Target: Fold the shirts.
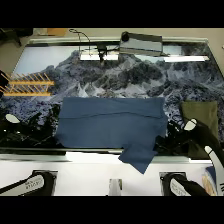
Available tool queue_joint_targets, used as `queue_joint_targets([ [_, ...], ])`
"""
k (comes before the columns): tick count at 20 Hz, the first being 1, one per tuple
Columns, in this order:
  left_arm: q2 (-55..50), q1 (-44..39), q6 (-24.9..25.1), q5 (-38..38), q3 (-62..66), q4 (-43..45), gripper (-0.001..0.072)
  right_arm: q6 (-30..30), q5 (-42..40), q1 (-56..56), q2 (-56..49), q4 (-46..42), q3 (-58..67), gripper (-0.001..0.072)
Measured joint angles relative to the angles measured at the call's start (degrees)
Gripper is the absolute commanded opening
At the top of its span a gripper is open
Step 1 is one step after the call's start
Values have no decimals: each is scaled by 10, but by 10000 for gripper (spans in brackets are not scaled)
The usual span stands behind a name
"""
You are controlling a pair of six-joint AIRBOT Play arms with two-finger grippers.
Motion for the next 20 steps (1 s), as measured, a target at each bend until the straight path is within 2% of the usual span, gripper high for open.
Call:
queue_joint_targets([
  [1,1,0,1,-4,1,-2,36,1,-3,0,0,9,-7,251],
  [3,2,0,1,-9,1,-4,35,1,-20,0,0,24,-16,23],
  [8,10,0,4,-20,5,-6,35,-3,-70,0,7,69,-20,25],
  [13,39,0,8,-32,66,-11,35,-21,-57,0,43,97,53,25],
  [16,46,0,8,-32,125,-55,35,-21,-60,0,54,103,123,24],
  [20,41,0,-4,13,184,-120,35,-3,-142,0,55,115,181,24],
])
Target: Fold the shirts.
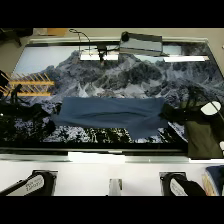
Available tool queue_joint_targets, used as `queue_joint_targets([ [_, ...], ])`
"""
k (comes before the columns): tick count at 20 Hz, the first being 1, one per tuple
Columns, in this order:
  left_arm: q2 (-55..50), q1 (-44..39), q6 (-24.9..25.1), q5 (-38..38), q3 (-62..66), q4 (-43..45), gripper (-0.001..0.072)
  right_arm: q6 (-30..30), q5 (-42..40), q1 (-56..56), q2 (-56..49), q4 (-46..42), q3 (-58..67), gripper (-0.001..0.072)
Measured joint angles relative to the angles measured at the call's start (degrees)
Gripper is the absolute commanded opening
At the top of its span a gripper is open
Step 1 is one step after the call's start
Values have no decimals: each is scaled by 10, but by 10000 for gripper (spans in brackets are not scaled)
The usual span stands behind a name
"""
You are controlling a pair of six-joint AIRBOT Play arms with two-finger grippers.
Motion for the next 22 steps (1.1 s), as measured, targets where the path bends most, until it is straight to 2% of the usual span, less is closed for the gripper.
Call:
queue_joint_targets([
  [9,-87,-2,-38,90,38,-82,35,27,-204,0,-79,52,23,25],
  [16,-162,-34,-44,142,40,-99,46,26,-268,0,-159,105,24,31],
  [17,-169,-41,-44,148,40,-101,92,25,-270,0,-165,108,24,69],
  [18,-174,-47,-44,153,40,-102,168,22,-272,0,-169,110,24,174],
  [19,-177,-50,-44,159,40,-102,335,18,-274,0,-173,112,24,361],
  [20,-180,-53,-44,163,41,-105,517,13,-275,0,-175,112,24,475],
  [21,-182,-54,-52,166,43,-107,554,7,-274,0,-176,112,24,520],
  [22,-183,-54,-56,166,48,-108,554,0,-272,0,-175,108,24,539],
])
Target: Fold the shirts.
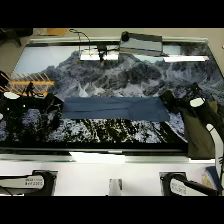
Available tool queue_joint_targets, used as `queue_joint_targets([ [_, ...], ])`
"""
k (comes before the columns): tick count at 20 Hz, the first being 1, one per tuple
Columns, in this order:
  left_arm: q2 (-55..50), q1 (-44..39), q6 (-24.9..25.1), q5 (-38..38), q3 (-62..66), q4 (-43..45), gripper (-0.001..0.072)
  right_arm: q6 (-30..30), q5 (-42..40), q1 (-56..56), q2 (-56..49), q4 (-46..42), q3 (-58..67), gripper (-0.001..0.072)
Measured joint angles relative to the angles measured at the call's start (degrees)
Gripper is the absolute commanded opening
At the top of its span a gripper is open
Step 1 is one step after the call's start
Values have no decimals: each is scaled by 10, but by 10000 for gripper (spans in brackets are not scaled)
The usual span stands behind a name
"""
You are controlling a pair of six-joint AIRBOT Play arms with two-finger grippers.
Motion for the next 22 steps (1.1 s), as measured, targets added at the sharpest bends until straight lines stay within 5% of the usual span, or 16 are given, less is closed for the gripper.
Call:
queue_joint_targets([
  [2,-1,7,-11,-18,17,-3,542,-8,9,0,8,-35,0,705],
  [9,41,29,-29,-129,89,-29,536,39,68,-1,0,-240,0,710],
  [16,116,7,-33,-157,101,-55,536,-18,77,-1,-53,-151,2,702],
  [18,126,0,-33,-160,102,-67,536,-45,86,-1,-66,-92,2,650],
  [19,129,-3,-33,-160,102,-73,536,-56,96,-1,-71,-67,2,532],
  [21,132,-12,-33,-160,102,-83,536,-65,118,0,-81,-44,0,34],
  [22,132,-21,-30,-159,101,-87,531,-64,127,0,-85,-27,-2,27],
])
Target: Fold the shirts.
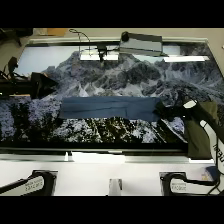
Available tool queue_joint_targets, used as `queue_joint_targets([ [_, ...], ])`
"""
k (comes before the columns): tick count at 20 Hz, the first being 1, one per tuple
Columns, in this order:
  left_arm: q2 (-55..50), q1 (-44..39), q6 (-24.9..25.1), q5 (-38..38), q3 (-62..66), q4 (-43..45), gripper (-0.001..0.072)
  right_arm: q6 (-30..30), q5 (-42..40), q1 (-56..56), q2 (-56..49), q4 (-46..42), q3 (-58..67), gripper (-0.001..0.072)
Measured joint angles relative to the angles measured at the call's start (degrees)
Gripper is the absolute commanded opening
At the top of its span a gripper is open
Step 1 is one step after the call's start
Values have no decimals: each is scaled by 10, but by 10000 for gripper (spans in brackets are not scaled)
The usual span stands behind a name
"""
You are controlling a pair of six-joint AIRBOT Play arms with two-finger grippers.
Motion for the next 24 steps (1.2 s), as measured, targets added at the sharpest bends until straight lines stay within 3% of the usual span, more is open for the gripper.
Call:
queue_joint_targets([
  [1,0,-9,2,0,-1,-3,415,-3,2,1,0,4,0,26],
  [2,-1,-21,4,0,-4,-6,147,-3,4,1,0,17,1,25],
  [3,-2,-35,10,2,-9,-6,39,-4,9,0,3,25,3,24],
  [6,-12,-98,40,30,-35,-9,40,-17,34,1,33,57,15,24],
  [10,-57,-223,41,139,-70,-18,40,-20,94,1,126,70,30,25],
  [12,-95,-289,42,200,-77,-52,40,-5,129,1,185,70,33,26],
  [16,-180,-403,93,302,-73,-170,40,40,201,1,285,56,36,26],
  [20,-252,-481,121,344,-54,-253,40,69,259,1,362,49,37,26],
  [24,-285,-526,127,352,-47,-283,39,88,270,1,416,47,37,25],
])
